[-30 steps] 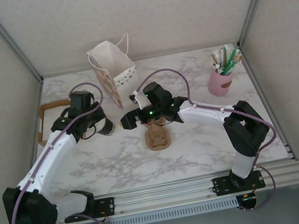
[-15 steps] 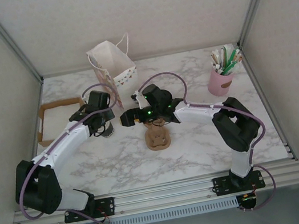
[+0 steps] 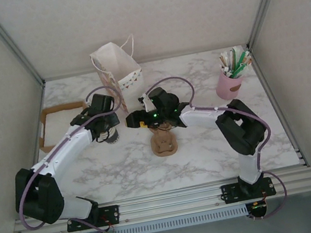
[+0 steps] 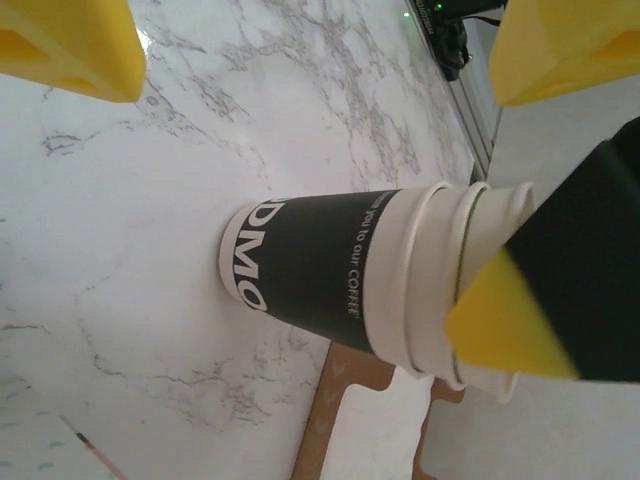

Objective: Pack the takeout coffee

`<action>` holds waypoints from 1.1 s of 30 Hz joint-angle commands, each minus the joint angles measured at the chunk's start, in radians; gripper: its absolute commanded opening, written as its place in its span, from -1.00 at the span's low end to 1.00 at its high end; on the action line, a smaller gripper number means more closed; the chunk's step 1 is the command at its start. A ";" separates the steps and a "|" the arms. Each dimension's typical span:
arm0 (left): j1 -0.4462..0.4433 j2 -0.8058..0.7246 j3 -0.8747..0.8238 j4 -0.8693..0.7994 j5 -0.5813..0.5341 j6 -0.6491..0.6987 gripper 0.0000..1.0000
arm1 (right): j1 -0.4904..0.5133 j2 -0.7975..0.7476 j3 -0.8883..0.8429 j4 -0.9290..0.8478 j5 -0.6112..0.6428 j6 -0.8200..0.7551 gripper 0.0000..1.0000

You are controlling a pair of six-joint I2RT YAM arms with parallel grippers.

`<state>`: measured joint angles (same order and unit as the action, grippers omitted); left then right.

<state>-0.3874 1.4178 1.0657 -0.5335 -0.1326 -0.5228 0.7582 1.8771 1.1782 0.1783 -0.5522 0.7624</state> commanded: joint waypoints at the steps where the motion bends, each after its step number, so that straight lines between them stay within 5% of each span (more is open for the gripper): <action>1: -0.010 -0.012 0.038 -0.070 0.012 0.007 -0.41 | -0.007 0.029 0.012 0.072 -0.042 0.095 0.67; 18: -0.083 0.055 0.151 -0.173 -0.086 -0.002 -1.00 | -0.006 0.073 0.010 0.212 -0.094 0.256 0.35; 30: -0.103 0.077 0.187 -0.200 -0.106 -0.007 -1.00 | -0.007 0.119 0.004 0.332 -0.141 0.359 0.32; 33: -0.103 0.094 0.192 -0.202 -0.084 -0.009 -0.79 | -0.007 0.123 -0.002 0.344 -0.143 0.370 0.33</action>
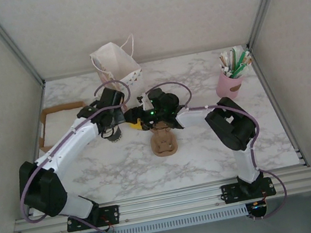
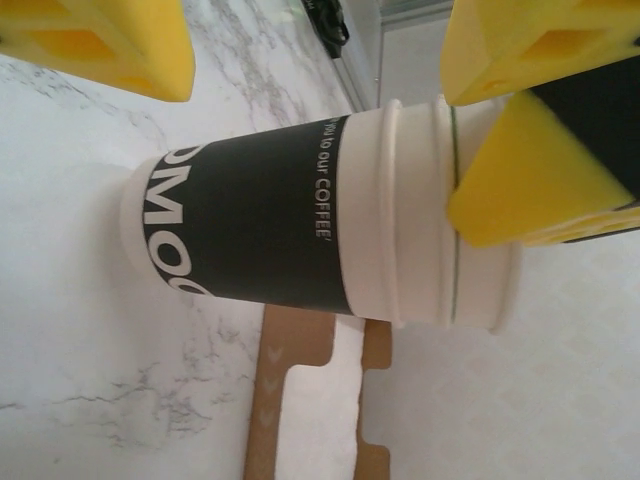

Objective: Pack the takeout coffee

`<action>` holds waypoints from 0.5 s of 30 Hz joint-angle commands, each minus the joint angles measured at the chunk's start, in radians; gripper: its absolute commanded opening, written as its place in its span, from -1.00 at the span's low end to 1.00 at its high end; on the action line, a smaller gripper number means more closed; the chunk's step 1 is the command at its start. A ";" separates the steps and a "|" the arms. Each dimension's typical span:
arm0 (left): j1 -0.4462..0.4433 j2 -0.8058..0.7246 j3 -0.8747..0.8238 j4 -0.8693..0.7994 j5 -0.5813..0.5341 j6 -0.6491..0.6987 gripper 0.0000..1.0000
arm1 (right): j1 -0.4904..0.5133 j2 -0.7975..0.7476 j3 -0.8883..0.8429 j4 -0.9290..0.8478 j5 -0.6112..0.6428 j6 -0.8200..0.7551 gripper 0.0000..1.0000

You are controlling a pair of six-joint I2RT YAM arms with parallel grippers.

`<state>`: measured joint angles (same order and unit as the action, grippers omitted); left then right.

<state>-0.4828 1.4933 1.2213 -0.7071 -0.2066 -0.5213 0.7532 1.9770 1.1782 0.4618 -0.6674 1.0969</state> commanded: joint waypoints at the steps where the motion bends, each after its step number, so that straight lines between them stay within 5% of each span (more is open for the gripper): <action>1: -0.008 0.023 0.037 -0.029 -0.002 -0.010 -0.72 | -0.003 0.023 -0.003 0.060 -0.024 0.035 0.34; 8: -0.008 0.028 0.049 -0.057 0.016 -0.007 -0.55 | -0.001 0.014 -0.033 0.063 -0.014 0.032 0.34; 15: -0.010 0.032 0.056 -0.091 0.022 -0.003 -0.70 | -0.001 -0.001 -0.056 0.067 -0.003 0.031 0.34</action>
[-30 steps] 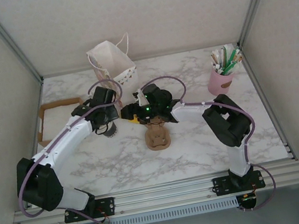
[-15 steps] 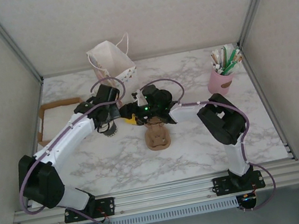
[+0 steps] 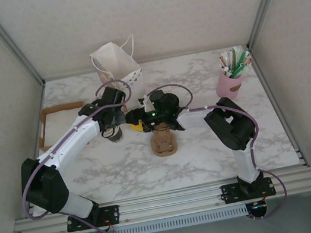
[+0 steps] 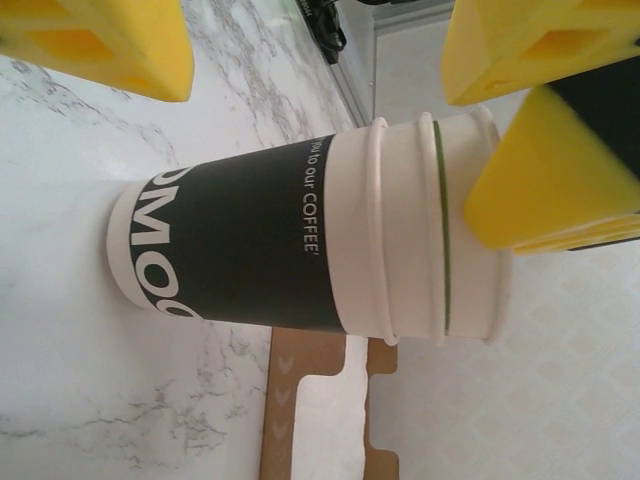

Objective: Pack the takeout coffee

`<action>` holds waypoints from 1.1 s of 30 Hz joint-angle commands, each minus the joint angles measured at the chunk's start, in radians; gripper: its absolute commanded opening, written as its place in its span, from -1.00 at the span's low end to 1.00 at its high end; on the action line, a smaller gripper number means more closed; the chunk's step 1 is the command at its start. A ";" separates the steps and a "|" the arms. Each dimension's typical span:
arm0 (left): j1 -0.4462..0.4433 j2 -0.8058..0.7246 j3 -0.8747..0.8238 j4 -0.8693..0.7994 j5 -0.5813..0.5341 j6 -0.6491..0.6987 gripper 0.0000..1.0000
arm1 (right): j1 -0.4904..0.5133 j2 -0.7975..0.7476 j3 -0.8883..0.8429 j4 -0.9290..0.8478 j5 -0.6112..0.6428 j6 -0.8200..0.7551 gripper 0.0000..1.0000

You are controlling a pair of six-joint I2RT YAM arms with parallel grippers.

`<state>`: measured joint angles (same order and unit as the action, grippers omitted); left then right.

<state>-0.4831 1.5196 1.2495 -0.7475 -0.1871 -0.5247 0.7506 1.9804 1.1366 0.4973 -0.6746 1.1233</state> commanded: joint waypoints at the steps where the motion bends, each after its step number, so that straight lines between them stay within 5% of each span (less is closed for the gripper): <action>1: -0.009 0.007 0.027 -0.052 0.003 0.000 -0.76 | 0.001 -0.005 -0.016 0.034 0.004 0.007 0.33; 6: -0.015 0.014 0.031 -0.063 -0.011 -0.003 -1.00 | 0.001 0.005 -0.020 0.070 -0.013 0.038 0.33; 33: -0.035 0.009 0.117 -0.124 -0.049 -0.034 -1.00 | 0.015 0.178 0.081 0.348 -0.075 0.256 0.22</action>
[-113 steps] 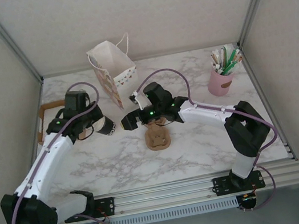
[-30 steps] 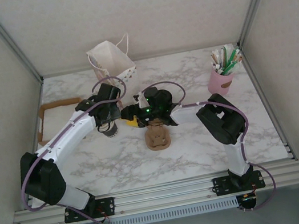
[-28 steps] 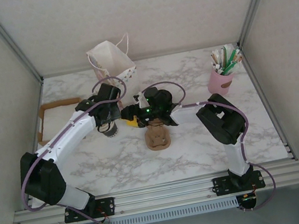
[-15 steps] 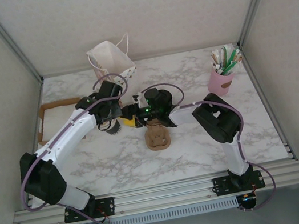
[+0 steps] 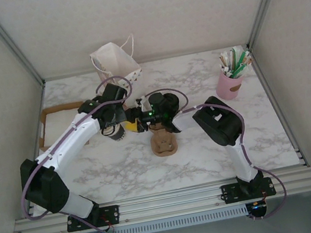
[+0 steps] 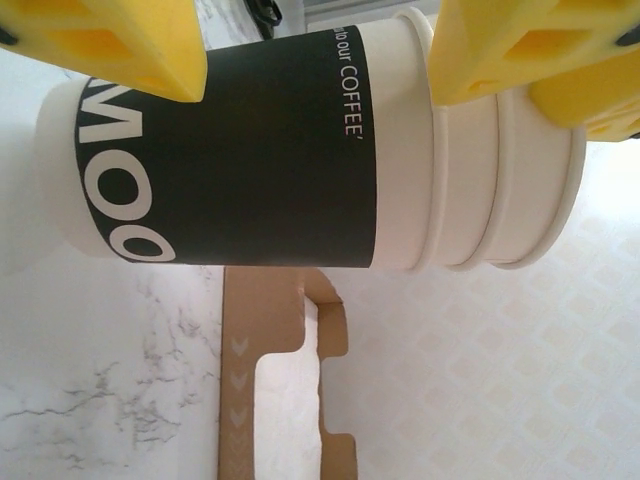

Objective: Pack the takeout coffee

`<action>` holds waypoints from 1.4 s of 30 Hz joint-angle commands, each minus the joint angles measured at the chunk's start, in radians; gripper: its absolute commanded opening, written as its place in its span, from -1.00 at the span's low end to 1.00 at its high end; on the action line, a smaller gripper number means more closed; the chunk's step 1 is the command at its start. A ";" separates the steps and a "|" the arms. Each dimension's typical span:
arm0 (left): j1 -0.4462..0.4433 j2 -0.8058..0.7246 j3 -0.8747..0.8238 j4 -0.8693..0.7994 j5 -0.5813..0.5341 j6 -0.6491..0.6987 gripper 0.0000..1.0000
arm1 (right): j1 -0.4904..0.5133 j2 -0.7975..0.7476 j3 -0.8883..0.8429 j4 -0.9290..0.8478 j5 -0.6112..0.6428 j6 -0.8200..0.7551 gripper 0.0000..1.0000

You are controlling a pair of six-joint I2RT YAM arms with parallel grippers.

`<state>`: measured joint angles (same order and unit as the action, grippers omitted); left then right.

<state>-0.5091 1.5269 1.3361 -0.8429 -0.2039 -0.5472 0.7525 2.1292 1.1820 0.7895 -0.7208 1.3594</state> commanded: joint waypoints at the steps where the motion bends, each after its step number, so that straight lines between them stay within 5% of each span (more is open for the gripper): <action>1: -0.009 0.002 0.031 -0.031 -0.032 -0.012 -1.00 | 0.015 0.032 0.039 0.055 -0.031 0.020 0.23; 19: -0.009 -0.013 0.055 -0.068 -0.056 -0.019 -1.00 | 0.029 0.068 0.052 0.033 -0.033 0.005 0.24; 31: -0.031 -0.083 0.249 -0.228 -0.089 -0.020 -1.00 | 0.028 -0.107 -0.005 -0.160 -0.005 -0.167 0.48; 37: -0.097 -0.114 0.336 -0.280 -0.090 -0.036 -1.00 | 0.014 -0.209 -0.054 -0.262 0.009 -0.253 0.64; 42: -0.236 -0.129 0.400 -0.328 -0.092 -0.071 -1.00 | -0.024 -0.335 -0.122 -0.375 0.037 -0.334 0.78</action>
<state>-0.6792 1.4239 1.6951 -1.0950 -0.2821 -0.5835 0.7570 1.8660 1.0935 0.5171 -0.7090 1.1107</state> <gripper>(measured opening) 0.057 0.882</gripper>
